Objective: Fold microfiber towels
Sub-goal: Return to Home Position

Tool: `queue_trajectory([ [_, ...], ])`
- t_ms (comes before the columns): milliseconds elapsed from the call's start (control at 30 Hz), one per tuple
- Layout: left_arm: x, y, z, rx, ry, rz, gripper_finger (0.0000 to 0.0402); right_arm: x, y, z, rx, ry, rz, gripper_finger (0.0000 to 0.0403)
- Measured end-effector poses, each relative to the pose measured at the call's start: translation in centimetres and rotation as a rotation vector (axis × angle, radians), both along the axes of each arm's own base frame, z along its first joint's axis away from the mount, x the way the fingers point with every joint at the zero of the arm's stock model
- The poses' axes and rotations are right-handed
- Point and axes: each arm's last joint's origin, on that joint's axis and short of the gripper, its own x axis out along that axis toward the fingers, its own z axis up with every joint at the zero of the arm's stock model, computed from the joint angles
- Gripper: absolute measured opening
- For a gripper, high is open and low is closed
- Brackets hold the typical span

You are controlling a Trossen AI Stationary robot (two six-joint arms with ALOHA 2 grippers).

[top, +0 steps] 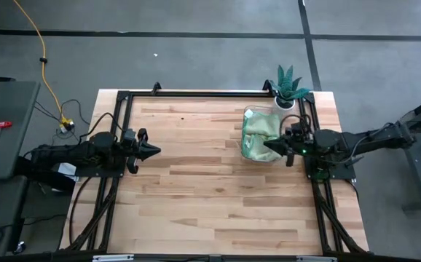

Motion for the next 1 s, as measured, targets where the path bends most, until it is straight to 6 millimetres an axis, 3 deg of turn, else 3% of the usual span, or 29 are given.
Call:
queue_trajectory([
  [367, 0.0, 0.0, 0.0, 0.000, 0.000, 0.002, 0.0001, -4.5, -1.3, -5.5, -0.070, -0.174, 0.050, 0.0000],
  [600, 0.0, 0.0, 0.0, -0.001, 0.006, 0.006, 0.0000, -3.9, -0.9, -8.7, -0.092, -0.161, 0.176, 0.0000],
  [1000, 0.1, 0.1, -0.1, -0.003, 0.014, 0.014, 0.0001, -4.0, -0.9, -9.1, -0.254, -0.115, 0.225, 0.0000],
])
